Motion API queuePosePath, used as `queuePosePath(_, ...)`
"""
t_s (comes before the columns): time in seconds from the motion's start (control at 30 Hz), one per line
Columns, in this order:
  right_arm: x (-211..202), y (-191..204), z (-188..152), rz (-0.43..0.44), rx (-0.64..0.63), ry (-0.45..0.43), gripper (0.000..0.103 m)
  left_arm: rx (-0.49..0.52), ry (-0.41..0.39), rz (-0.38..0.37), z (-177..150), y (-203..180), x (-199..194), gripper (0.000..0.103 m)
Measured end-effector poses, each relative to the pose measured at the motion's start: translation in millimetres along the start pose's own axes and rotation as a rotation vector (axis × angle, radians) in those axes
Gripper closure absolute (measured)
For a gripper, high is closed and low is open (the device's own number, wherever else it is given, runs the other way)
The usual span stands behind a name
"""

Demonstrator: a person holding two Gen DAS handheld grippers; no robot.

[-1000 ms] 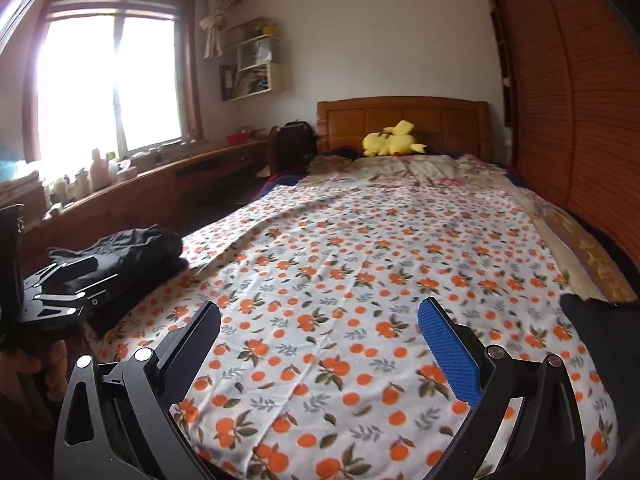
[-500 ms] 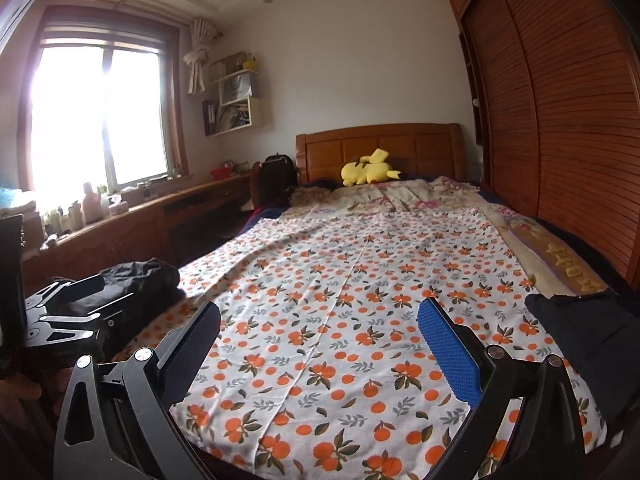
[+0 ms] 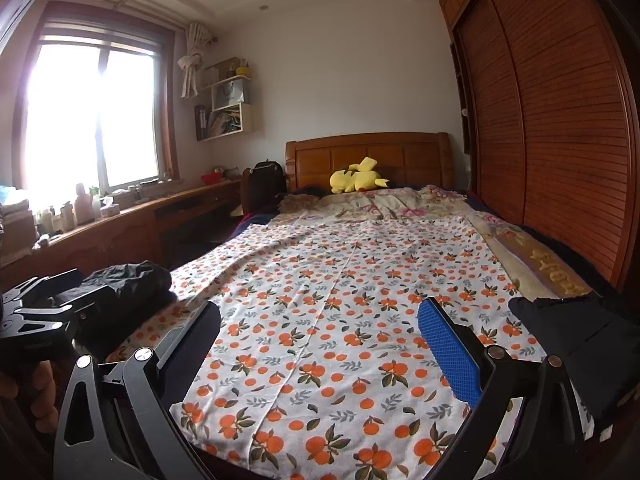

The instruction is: Fold large clothes

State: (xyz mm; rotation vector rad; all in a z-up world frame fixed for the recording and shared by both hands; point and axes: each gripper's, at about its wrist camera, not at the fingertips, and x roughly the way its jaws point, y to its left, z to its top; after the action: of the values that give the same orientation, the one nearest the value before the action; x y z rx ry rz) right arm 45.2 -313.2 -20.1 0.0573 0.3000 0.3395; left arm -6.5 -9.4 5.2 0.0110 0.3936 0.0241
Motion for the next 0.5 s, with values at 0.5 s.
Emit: queuePosePath(0.5, 1.5, 0.3, -1.8, 0.007, 0.007, 0.004, 0.007, -0.004, 0.004, 0.002, -0.7, 2.8, 3.1, 0.002)
